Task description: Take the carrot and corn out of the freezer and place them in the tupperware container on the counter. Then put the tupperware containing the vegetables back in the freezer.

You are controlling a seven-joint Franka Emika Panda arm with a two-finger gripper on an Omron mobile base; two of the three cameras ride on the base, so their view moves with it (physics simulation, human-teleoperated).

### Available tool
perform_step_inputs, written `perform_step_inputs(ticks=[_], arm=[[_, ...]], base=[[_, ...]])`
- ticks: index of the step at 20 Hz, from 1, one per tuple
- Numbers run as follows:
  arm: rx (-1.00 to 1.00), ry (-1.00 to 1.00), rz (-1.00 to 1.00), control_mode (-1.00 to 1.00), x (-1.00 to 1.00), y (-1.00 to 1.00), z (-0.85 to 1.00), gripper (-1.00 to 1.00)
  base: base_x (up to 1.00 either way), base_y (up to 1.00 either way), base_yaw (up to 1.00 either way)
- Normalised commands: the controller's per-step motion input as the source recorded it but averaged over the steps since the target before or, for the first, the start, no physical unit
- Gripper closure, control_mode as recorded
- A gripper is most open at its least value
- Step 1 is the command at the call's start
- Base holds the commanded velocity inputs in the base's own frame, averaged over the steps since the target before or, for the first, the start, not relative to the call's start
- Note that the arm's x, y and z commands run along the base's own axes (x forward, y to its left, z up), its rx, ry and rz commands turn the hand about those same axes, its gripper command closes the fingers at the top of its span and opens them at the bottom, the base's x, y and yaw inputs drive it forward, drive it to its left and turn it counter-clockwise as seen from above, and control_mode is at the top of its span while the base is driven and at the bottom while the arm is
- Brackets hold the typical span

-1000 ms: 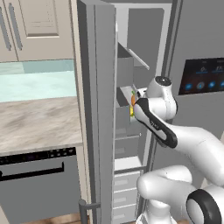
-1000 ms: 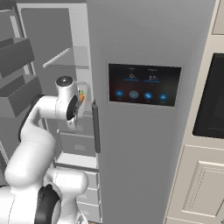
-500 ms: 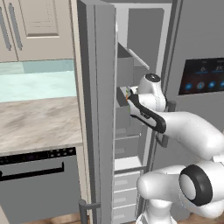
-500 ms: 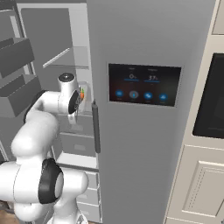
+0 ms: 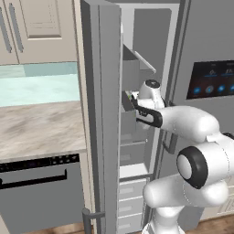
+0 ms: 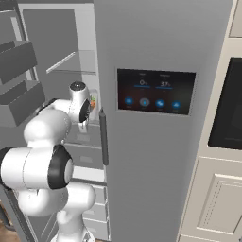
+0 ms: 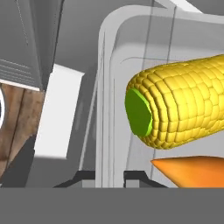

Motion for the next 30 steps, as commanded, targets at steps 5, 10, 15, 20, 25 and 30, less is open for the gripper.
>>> perform_step_inputs(ticks=[5,10,15,20,25,30], arm=[[0.00,0.01,0.00,-1.00,0.39,0.05,-0.10,1.00],[0.00,0.04,0.00,-1.00,0.39,0.07,0.00,1.00],[0.00,0.02,0.00,-1.00,0.43,0.09,-0.03,1.00],[0.00,0.01,0.00,-1.00,0.23,0.05,-0.02,1.00],[0.00,0.00,0.00,-1.00,0.23,0.00,-0.05,1.00],[0.00,0.00,0.00,-1.00,0.28,0.00,-0.11,1.00]], base=[[0.00,0.00,0.00],[0.00,0.00,0.00],[0.00,0.00,0.00],[0.00,0.00,0.00],[0.00,0.00,0.00],[0.00,0.00,0.00]])
